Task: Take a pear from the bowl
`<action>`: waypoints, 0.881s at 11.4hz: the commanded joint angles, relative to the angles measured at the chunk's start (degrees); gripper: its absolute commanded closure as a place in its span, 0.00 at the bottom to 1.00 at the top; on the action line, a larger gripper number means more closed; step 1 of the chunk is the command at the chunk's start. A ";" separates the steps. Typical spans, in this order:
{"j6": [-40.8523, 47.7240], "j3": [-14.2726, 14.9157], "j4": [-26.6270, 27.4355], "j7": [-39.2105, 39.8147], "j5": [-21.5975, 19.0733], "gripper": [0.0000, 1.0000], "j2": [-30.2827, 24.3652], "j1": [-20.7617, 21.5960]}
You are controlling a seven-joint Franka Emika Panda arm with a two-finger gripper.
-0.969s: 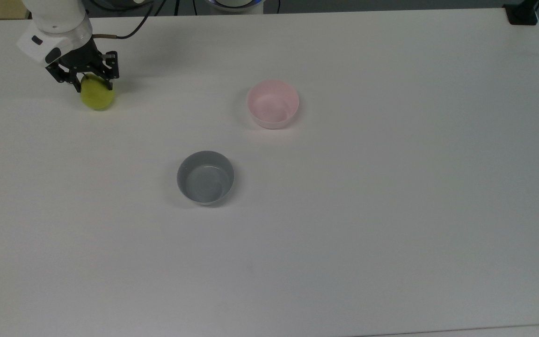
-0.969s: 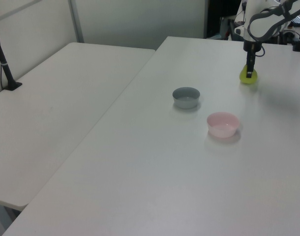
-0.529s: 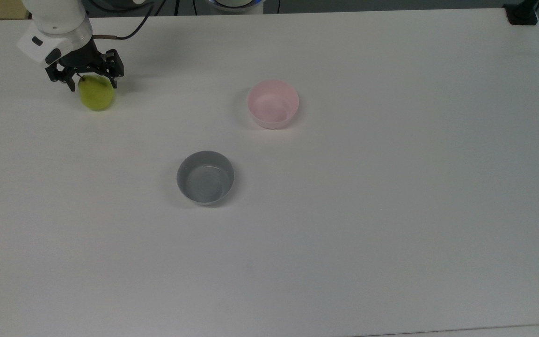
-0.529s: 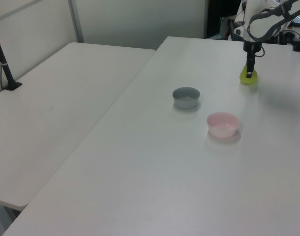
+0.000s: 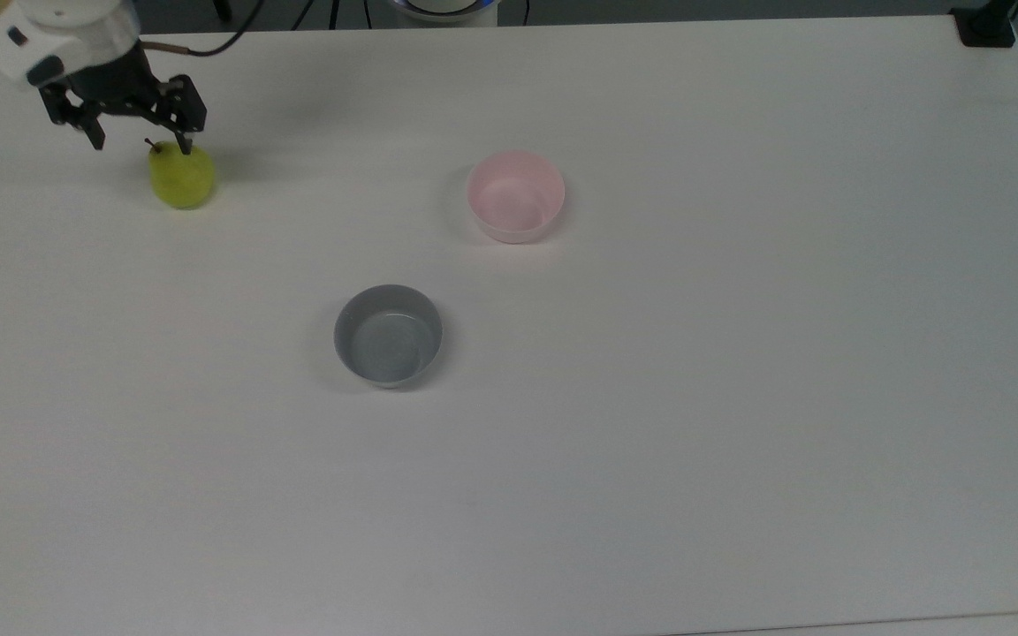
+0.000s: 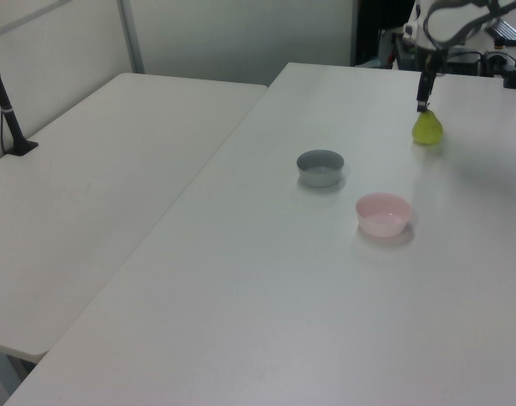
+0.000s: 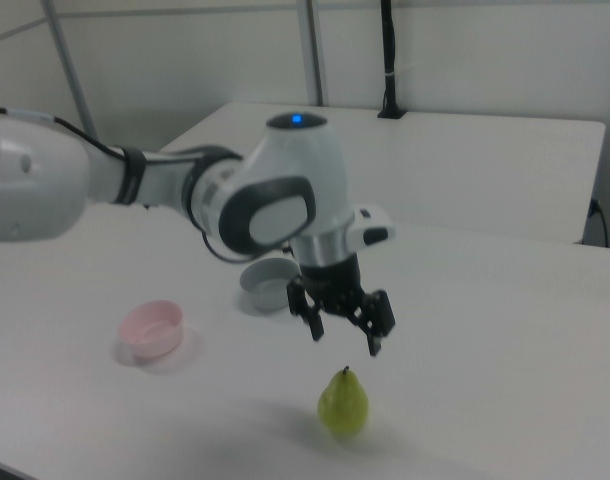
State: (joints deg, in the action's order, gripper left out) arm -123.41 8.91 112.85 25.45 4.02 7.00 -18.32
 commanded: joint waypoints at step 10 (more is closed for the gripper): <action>29.55 -0.03 -17.92 -18.69 -2.52 0.00 -12.45 16.64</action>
State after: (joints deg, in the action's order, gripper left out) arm -94.74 8.17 96.12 7.31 3.30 -5.64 -4.21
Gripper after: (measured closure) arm 0.000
